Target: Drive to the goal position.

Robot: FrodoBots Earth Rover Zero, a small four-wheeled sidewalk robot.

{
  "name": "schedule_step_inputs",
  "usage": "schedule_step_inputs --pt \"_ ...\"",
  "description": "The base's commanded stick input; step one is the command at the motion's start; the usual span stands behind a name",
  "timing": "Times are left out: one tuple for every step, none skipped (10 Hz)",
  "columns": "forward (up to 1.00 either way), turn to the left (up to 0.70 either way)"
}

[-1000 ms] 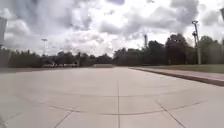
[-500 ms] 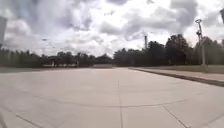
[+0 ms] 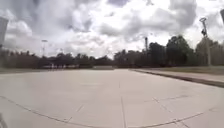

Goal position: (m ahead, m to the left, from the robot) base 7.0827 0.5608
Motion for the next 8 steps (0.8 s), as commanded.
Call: schedule_step_inputs --pt "1.00 0.00" --pt "1.00 0.00" --pt "1.00 0.00" --pt "1.00 0.00" --pt "1.00 0.00" --pt "1.00 0.00" --pt "1.00 0.00" --pt "1.00 0.00"
